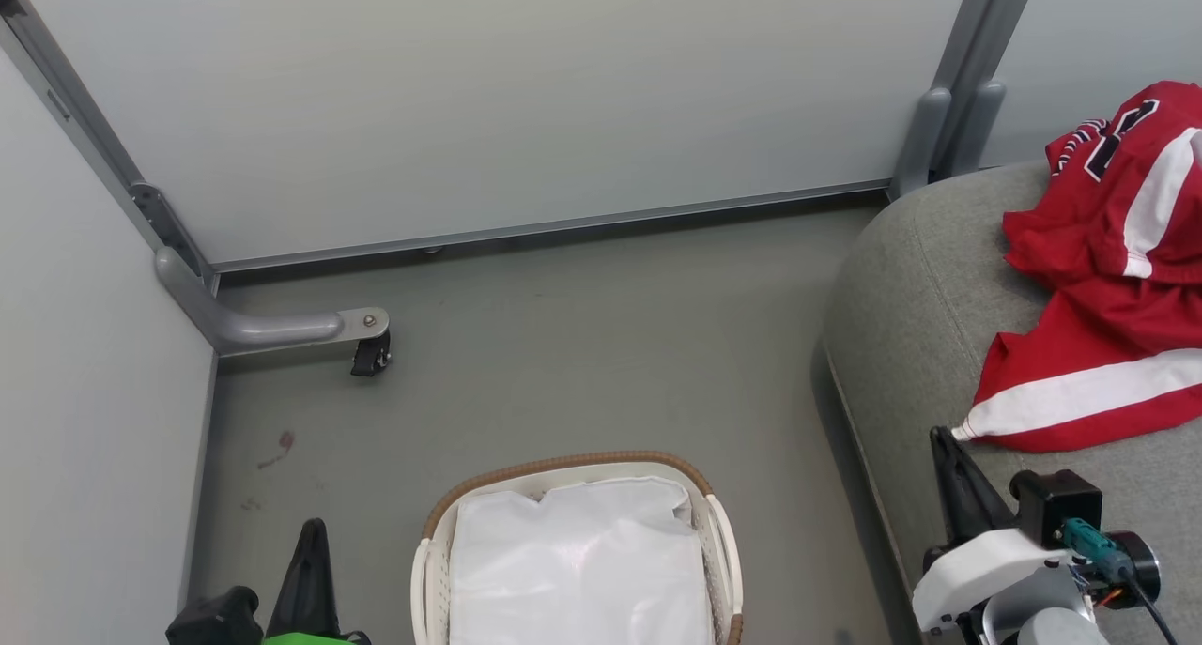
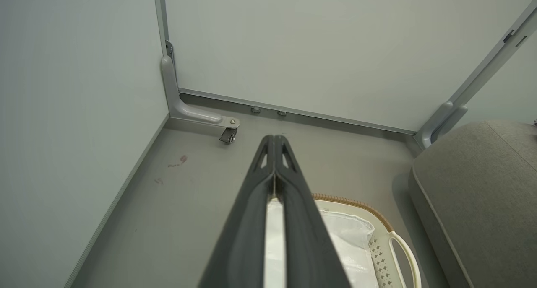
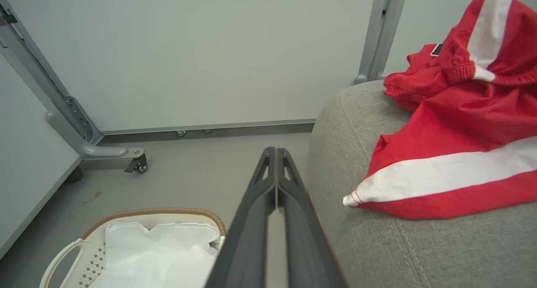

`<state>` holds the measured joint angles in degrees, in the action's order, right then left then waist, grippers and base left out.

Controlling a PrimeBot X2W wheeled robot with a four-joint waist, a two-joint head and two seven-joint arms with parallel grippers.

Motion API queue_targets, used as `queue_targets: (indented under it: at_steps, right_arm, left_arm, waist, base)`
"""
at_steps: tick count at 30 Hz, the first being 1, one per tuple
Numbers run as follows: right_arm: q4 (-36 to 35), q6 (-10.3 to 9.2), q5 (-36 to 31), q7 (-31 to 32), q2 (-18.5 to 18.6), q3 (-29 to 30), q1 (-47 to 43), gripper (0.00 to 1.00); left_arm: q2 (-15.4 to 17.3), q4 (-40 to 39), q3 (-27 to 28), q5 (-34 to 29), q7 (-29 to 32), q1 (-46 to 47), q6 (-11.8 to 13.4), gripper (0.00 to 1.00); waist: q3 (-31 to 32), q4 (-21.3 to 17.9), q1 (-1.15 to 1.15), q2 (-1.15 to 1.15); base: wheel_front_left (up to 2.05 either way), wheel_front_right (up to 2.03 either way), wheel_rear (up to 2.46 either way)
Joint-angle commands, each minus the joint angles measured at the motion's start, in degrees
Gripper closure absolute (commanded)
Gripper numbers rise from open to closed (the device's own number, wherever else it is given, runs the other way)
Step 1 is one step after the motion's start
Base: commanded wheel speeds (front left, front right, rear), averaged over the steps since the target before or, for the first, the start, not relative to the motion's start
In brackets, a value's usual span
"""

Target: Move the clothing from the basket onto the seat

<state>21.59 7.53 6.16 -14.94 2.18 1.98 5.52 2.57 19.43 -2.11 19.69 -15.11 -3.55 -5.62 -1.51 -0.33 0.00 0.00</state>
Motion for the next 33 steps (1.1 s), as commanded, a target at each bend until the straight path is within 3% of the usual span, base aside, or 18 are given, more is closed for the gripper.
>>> queue_targets:
  at_steps: [1, 33]
  right_arm:
    - [-0.32, 0.00, 2.16, 0.79, 0.13, 0.53, 0.76, 1.00]
    - [-3.53, -0.02, 34.60, 8.58, 0.41, 1.90, 0.62, 1.00]
  left_arm:
    - [0.04, -0.48, 0.31, 1.92, 0.63, 0.40, -0.05, 1.00]
    - [0.19, -2.56, 3.53, 29.18, 8.69, 4.25, -0.81, 1.00]
  waist:
    - [0.02, 0.00, 0.00, 0.00]
    - [0.36, 0.09, 0.00, 0.00]
  base:
    - [0.00, 0.00, 0.00]
    - [0.00, 0.00, 0.00]
